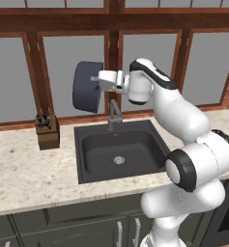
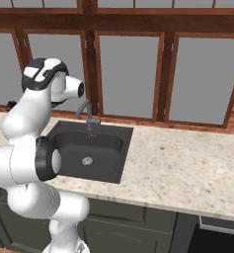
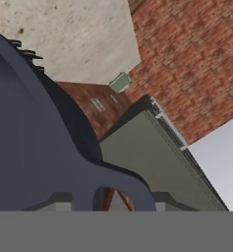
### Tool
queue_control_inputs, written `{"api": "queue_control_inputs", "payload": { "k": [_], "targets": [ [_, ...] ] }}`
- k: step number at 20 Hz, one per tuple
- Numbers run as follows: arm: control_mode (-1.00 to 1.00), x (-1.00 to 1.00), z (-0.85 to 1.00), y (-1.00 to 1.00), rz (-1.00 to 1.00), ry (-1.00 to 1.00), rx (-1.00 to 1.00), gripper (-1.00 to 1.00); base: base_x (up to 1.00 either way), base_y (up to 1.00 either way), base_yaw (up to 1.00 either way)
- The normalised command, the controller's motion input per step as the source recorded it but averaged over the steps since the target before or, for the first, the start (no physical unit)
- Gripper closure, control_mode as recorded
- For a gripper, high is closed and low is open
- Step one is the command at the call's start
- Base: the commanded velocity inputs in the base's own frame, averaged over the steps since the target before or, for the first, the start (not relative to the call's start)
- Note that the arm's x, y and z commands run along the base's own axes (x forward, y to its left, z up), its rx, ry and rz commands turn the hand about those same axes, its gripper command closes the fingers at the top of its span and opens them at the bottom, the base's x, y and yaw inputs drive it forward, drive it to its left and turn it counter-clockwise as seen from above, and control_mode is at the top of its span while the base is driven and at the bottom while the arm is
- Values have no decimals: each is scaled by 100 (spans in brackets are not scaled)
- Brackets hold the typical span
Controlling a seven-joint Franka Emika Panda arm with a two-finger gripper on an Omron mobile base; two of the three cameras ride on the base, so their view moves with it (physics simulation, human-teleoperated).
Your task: Dump the tomato from the pot into the sink. Then turn on the water and wash the tomato. Then turn off the water and put the tomato back in the pot.
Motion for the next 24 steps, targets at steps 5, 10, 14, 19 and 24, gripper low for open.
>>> {"api": "queue_control_inputs", "payload": {
  "k": [5, 10, 14, 19, 24],
  "targets": [
    [-100, 14, 63, 0, -1, 23, 11, 100, 0, 0, 0],
    [-100, 8, 70, -4, 0, 19, 14, 100, 0, 0, 0],
    [-100, 21, 43, -15, 0, 25, 12, 100, 0, 0, 0],
    [-100, 31, 39, -17, 0, 26, 12, 100, 0, 0, 0],
    [-100, 10, 53, -12, 0, 21, 12, 100, 0, 0, 0]
  ]
}}
